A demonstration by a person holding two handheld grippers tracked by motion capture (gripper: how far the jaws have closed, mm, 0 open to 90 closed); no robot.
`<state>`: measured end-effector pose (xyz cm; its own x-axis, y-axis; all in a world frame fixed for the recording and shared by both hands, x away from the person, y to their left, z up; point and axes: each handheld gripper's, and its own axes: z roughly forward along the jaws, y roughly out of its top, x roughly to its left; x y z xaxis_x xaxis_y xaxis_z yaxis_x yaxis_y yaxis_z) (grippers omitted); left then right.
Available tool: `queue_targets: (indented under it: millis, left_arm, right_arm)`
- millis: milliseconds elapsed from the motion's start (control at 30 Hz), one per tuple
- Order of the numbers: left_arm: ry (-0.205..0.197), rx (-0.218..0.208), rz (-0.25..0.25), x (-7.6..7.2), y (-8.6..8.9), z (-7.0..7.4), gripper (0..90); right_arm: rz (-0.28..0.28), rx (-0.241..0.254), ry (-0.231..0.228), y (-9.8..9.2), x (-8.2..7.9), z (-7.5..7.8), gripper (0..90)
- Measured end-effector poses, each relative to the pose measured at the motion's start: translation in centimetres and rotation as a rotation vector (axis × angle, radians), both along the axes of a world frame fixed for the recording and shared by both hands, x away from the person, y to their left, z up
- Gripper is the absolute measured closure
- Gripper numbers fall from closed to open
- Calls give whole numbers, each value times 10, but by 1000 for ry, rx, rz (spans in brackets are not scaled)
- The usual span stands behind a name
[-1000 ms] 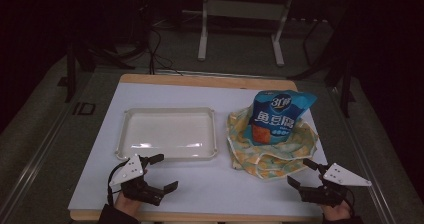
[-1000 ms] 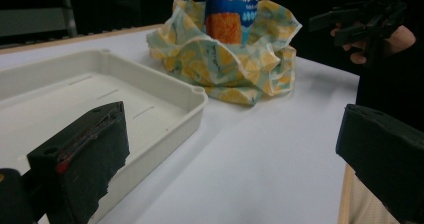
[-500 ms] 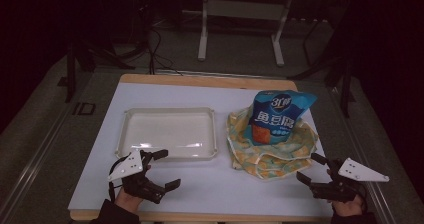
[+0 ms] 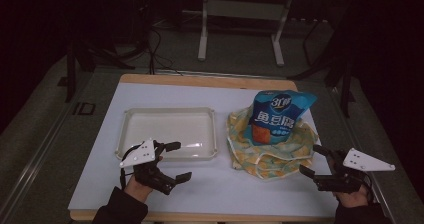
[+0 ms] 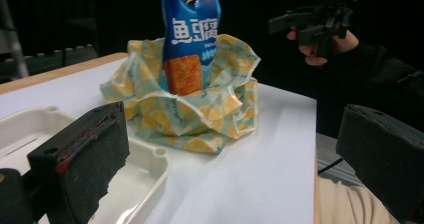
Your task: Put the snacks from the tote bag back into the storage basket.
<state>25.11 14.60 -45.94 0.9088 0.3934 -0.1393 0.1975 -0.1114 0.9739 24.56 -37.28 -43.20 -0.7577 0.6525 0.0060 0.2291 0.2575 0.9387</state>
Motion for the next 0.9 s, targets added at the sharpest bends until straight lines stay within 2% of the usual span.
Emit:
queue_targets:
  millis: [200, 367, 433, 567, 667, 767, 900]
  left_arm:
    - [-11, 4, -30, 9, -13, 8, 12]
    - [1, -9, -45, 20, -24, 12, 12]
    - [11, -3, -37, 24, -28, 12, 12]
    - [20, -4, -55, 31, -38, 12, 12]
    - [6, 3, -72, 36, -47, 15, 12]
    - [21, -33, -95, 41, -53, 18, 12]
    - [-1, -13, -104, 46, -62, 24, 12]
  right_arm:
    - [8, 12, -2, -3, 7, 7, 135]
    - [2, 9, -8, -4, 15, 13, 134]
    - [-1, 3, -9, -4, 18, 15, 132]
    - [-16, 13, -24, -5, 22, 17, 132]
    - [-24, 25, -20, -6, 25, 19, 129]
    - [-15, 22, -12, -6, 28, 18, 129]
    - [-7, 31, 3, -8, 34, 18, 130]
